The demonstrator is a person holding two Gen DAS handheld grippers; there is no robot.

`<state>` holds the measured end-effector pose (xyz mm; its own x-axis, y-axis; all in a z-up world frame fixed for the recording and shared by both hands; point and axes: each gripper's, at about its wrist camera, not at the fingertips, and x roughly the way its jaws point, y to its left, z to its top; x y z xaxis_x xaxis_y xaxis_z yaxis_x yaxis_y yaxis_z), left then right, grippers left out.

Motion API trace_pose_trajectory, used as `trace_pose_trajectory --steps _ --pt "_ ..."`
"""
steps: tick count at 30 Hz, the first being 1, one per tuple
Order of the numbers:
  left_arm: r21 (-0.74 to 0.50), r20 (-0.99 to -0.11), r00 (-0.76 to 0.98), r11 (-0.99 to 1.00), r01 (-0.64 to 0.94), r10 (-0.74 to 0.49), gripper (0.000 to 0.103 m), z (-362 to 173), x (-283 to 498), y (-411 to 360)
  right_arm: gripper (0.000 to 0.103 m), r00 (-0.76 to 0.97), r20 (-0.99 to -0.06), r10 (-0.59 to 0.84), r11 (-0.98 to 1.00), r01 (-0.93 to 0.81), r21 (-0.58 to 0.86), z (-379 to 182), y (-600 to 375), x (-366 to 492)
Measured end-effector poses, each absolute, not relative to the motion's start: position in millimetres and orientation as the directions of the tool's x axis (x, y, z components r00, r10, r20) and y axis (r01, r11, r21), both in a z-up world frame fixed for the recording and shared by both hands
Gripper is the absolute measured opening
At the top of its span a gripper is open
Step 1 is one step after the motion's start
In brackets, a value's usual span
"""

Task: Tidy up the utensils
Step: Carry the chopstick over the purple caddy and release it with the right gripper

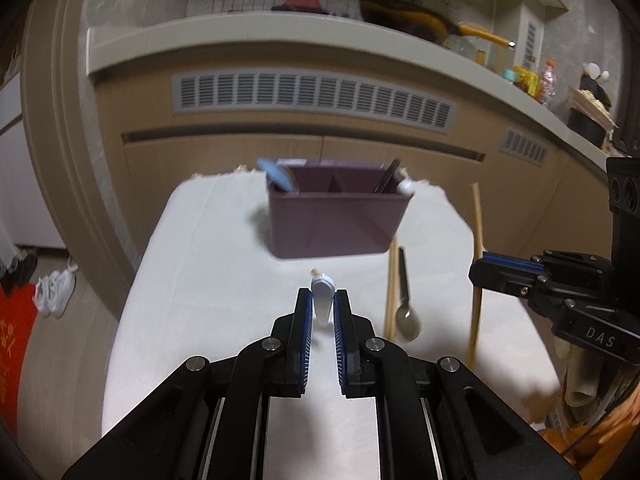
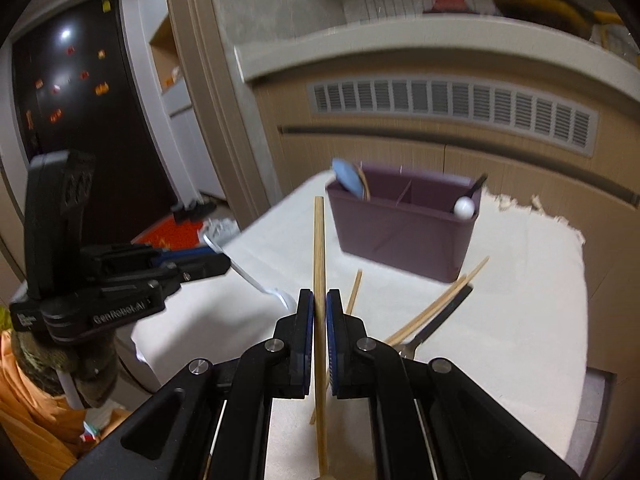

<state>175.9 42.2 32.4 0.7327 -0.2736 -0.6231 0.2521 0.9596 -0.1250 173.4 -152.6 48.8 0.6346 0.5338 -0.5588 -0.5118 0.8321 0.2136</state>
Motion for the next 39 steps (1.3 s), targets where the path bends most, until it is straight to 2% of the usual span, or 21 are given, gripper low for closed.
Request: trace_pose_trajectory --steps 7,17,20,23,31,35,39 --pt "-0.092 -0.548 0.785 0.954 0.285 -0.287 0.011 80.9 186.8 26.8 0.007 0.731 -0.444 0.518 0.848 -0.508 0.153 102.5 -158.5 175.1" --pt "-0.065 -0.328 0.900 0.958 0.281 -0.286 0.011 192.3 249.5 17.4 0.007 0.880 -0.264 0.394 0.913 -0.408 0.000 219.1 -159.7 233.6" --pt "-0.059 -0.291 0.912 0.957 0.283 -0.288 0.011 203.1 278.4 11.4 0.007 0.904 -0.245 0.349 0.932 -0.362 -0.006 233.0 -165.8 260.3" --pt "-0.038 -0.278 0.924 0.964 0.263 -0.263 0.011 195.7 302.9 5.6 0.007 0.913 -0.258 0.315 0.944 -0.329 -0.012 222.8 -168.1 286.7" --pt "-0.095 -0.462 0.845 0.963 0.253 -0.268 0.011 114.5 341.4 15.0 0.007 0.874 -0.383 0.298 0.952 -0.303 0.049 153.3 -173.1 336.3" --pt "-0.061 -0.576 0.741 0.921 0.384 -0.346 0.013 61.9 324.0 12.2 0.007 0.871 -0.369 0.325 0.944 -0.325 0.064 150.1 -177.4 330.0" --pt "-0.028 -0.709 0.608 0.875 0.483 -0.358 0.015 5.8 315.3 6.3 0.007 0.875 -0.348 0.338 0.938 -0.344 0.046 162.0 -177.3 317.0"
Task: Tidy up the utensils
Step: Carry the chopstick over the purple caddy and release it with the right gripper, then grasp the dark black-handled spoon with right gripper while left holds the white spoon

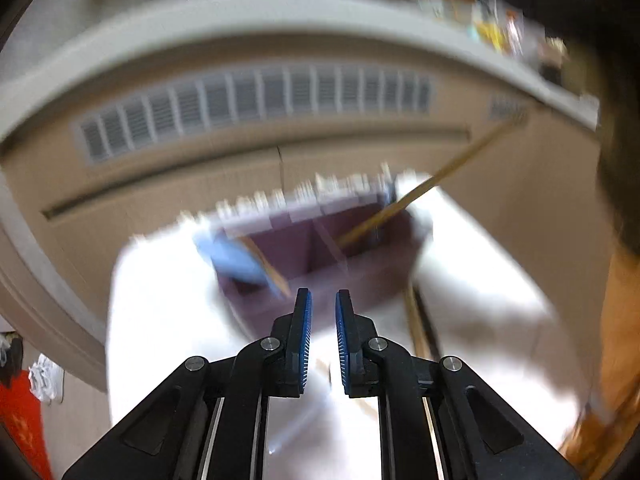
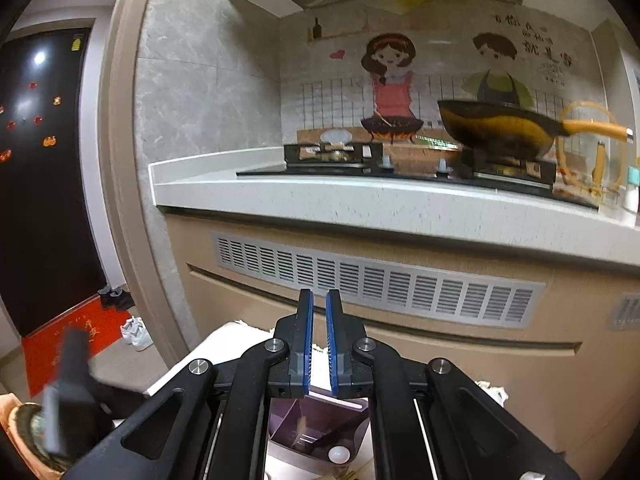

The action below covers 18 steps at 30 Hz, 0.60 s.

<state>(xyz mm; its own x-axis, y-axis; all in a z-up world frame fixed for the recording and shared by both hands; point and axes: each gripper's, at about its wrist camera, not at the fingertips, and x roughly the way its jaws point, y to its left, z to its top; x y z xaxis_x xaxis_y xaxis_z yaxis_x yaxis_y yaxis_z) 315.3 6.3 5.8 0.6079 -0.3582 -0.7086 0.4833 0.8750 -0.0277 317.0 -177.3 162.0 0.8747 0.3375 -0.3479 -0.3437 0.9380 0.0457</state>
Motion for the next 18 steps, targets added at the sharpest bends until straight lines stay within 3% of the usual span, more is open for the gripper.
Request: trace_pose_trajectory --steps 2,5,11,15,18 --pt "-0.046 -0.765 0.535 0.859 0.510 -0.358 0.015 -19.4 315.1 2.0 0.007 0.875 -0.351 0.332 0.939 -0.343 0.032 163.0 -175.8 312.3" --pt "-0.049 -0.822 0.446 0.826 0.562 -0.353 0.024 -50.5 311.2 -11.0 0.007 0.869 -0.376 0.323 0.940 -0.341 0.019 155.8 -173.6 308.8" --pt "-0.038 -0.832 0.428 0.807 0.589 -0.352 0.030 -66.6 308.0 -25.0 0.007 0.838 -0.446 0.314 0.933 -0.360 -0.018 127.7 -176.3 286.0" --pt "-0.019 -0.836 0.443 0.824 0.566 -0.323 0.049 -72.9 315.2 -26.7 0.008 0.781 -0.519 0.348 0.910 -0.415 -0.014 100.7 -175.5 264.8" --pt "-0.019 -0.841 0.449 0.845 0.534 -0.302 0.049 -76.5 323.4 -26.7 0.031 0.724 -0.586 0.363 0.892 -0.452 -0.005 75.0 -173.3 252.1"
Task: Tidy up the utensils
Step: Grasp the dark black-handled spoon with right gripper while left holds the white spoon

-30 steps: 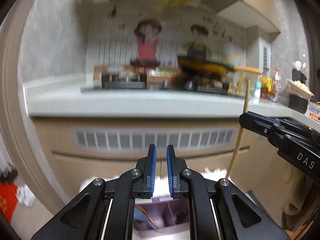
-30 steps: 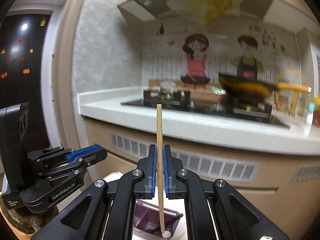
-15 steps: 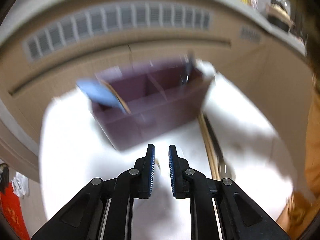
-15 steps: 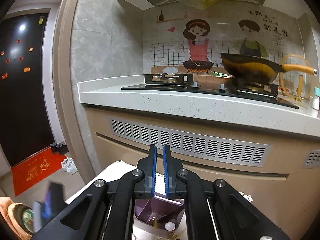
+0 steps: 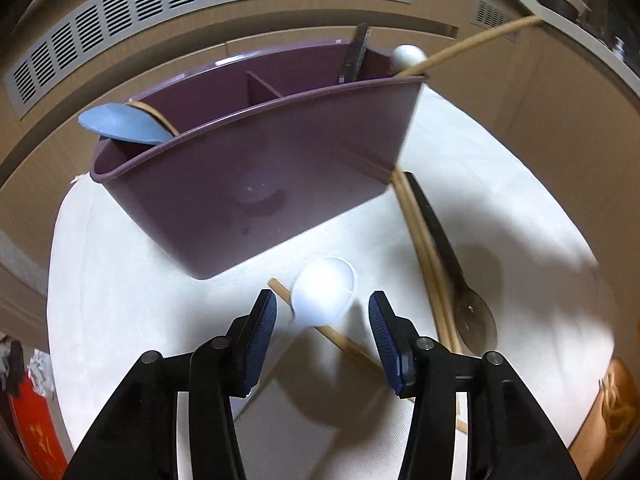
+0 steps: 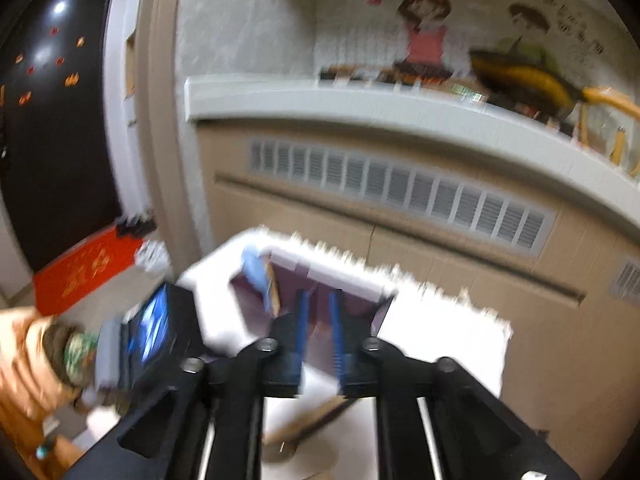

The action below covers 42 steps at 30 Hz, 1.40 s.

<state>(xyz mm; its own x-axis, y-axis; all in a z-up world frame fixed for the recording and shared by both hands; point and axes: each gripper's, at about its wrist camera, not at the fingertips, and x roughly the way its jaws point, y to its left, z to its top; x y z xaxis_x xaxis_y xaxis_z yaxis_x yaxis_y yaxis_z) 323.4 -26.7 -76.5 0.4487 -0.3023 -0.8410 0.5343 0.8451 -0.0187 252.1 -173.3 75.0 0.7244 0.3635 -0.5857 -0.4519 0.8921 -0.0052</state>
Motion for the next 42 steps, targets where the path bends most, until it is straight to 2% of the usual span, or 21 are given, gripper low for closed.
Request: trace_pose_trajectory --steps 2,3,11,13,14,15,18,20,28,33,36,42 --pt "-0.029 -0.846 0.442 0.853 0.520 -0.298 0.049 -78.8 328.1 -26.2 0.054 0.692 -0.625 0.362 0.885 -0.466 -0.004 54.2 -172.6 243.2" --pt "-0.031 -0.850 0.437 0.856 0.516 -0.294 0.049 -80.3 330.7 -26.6 0.056 0.684 -0.634 0.360 0.884 -0.468 -0.004 46.7 -174.1 240.0" --pt "-0.018 -0.865 0.433 0.878 0.479 -0.254 0.049 -94.2 335.7 -37.9 0.061 0.570 -0.756 0.322 0.913 -0.399 0.087 -33.0 -193.6 235.2" --pt "-0.019 -0.858 0.450 0.891 0.454 -0.248 0.044 -95.8 336.7 -37.5 0.061 0.544 -0.781 0.309 0.916 -0.392 0.090 -48.9 -191.9 233.9" --pt "-0.021 -0.854 0.459 0.896 0.444 -0.247 0.037 -95.1 336.0 -36.9 0.062 0.525 -0.792 0.312 0.915 -0.391 0.101 -56.3 -190.6 233.6" --pt "-0.026 -0.850 0.464 0.900 0.435 -0.248 0.037 -94.7 336.1 -35.8 0.062 0.511 -0.799 0.316 0.913 -0.392 0.111 -61.3 -189.0 233.7" --pt "-0.060 -0.832 0.487 0.916 0.396 -0.266 0.037 -90.5 330.3 -27.3 0.067 0.483 -0.816 0.318 0.911 -0.395 0.121 -72.9 -181.1 234.6" --pt "-0.074 -0.813 0.514 0.924 0.374 -0.273 0.037 -83.7 320.6 -20.0 0.075 0.473 -0.823 0.314 0.909 -0.399 0.117 -79.1 -173.9 235.8" --pt "-0.179 -0.709 0.618 0.935 0.307 -0.339 0.037 -42.3 280.4 13.6 0.076 0.457 -0.847 0.272 0.909 -0.411 0.070 -98.9 -147.9 241.0" --pt "-0.206 -0.698 0.632 0.940 0.273 -0.337 0.037 -34.1 270.0 33.6 0.076 0.481 -0.853 0.202 0.926 -0.377 0.006 -98.8 -158.5 239.4" --pt "-0.225 -0.700 0.627 0.939 0.259 -0.341 0.037 -38.0 265.1 41.7 0.077 0.481 -0.857 0.185 0.945 -0.328 0.020 -102.6 -176.4 238.6" --pt "-0.238 -0.719 0.606 0.940 0.245 -0.340 0.037 -45.6 267.6 39.2 0.101 0.470 -0.862 0.190 0.960 -0.271 0.064 -108.2 -189.9 244.0"
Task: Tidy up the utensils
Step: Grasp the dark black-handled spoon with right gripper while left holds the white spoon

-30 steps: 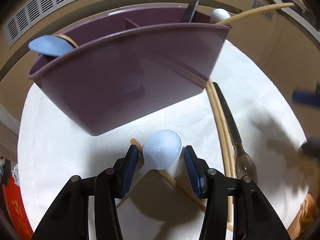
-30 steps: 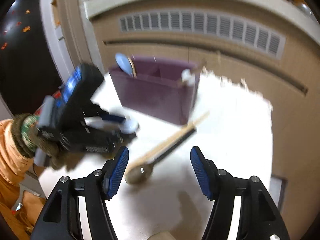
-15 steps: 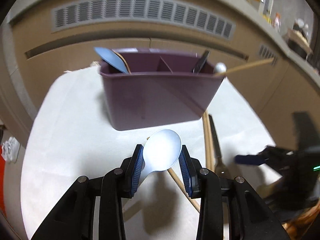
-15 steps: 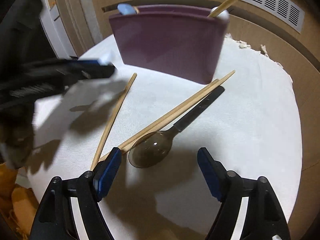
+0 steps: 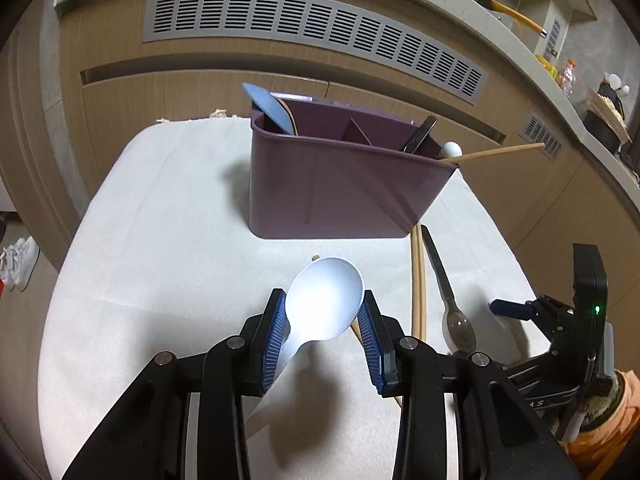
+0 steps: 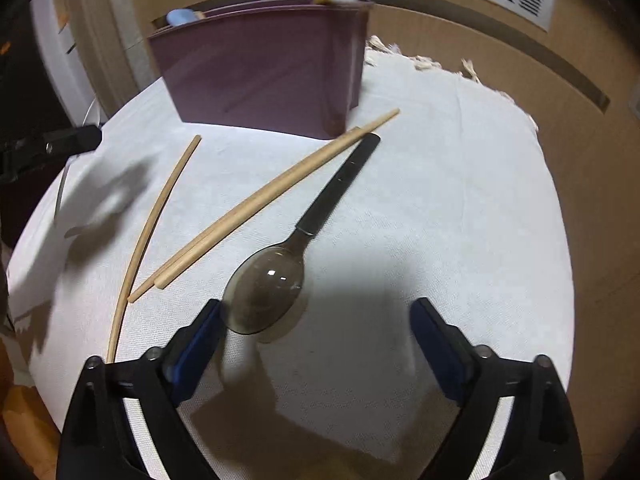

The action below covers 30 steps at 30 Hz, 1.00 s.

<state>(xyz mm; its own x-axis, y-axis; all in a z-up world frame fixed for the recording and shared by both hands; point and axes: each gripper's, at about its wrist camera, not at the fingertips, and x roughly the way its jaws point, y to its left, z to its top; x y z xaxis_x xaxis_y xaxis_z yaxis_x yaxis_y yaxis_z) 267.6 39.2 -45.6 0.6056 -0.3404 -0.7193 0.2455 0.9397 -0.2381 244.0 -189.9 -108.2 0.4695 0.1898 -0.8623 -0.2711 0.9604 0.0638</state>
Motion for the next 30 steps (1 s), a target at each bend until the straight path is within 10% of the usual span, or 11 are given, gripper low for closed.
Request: trace_pose_trajectory --steps 13,15,20,30 --pt "-0.246 -0.733 0.584 0.936 0.251 -0.350 0.037 -45.9 268.0 37.0 0.100 0.445 -0.884 0.143 0.971 -0.237 0.038 -111.4 -183.9 284.5" --pt "-0.244 -0.731 0.586 0.936 0.253 -0.350 0.038 -44.1 266.4 38.1 0.087 0.481 -0.868 0.128 0.978 -0.207 0.029 -108.4 -185.9 296.7" --pt "-0.249 -0.724 0.594 0.936 0.248 -0.350 0.038 -41.7 263.9 41.6 0.019 0.485 -0.868 0.112 0.978 -0.209 0.009 -100.2 -182.1 321.5" --pt "-0.247 -0.691 0.626 0.932 0.265 -0.361 0.037 -29.5 253.9 39.8 0.011 0.531 -0.822 0.205 0.955 -0.291 0.050 -61.9 -191.6 265.6"
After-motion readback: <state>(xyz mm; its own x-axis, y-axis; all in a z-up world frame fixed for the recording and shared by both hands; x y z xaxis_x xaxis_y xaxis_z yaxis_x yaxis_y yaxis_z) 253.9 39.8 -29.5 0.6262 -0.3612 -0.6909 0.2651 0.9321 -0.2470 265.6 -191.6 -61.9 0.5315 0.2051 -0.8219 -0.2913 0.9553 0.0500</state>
